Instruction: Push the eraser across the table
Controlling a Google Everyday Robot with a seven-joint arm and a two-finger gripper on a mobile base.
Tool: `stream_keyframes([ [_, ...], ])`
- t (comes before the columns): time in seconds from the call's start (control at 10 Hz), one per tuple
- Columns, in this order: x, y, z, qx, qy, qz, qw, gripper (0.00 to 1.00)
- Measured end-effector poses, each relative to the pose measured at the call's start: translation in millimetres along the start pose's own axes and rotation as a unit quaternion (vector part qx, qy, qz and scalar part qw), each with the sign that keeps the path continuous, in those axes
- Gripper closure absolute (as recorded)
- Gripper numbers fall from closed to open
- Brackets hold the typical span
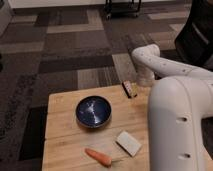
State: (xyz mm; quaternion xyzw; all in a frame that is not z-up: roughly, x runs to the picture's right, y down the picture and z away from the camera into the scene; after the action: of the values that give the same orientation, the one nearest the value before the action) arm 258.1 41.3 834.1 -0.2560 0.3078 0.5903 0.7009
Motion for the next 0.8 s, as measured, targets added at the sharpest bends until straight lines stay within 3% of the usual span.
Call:
stream_keyframes([
  [0.2,7.0,-17.4,4.8,0.003,-0.017,-0.017,0.9997,0.20],
  [0.5,21.1,-30.0,29.0,0.008,-0.008,-0.064,0.9979,0.20],
  [0.6,20.6,-31.1,35.7,0.016,-0.004,-0.073,0.9972,0.20],
  [0.8,5.0,-33.3,41.7,0.053,0.002,-0.085,0.9950,0.20],
])
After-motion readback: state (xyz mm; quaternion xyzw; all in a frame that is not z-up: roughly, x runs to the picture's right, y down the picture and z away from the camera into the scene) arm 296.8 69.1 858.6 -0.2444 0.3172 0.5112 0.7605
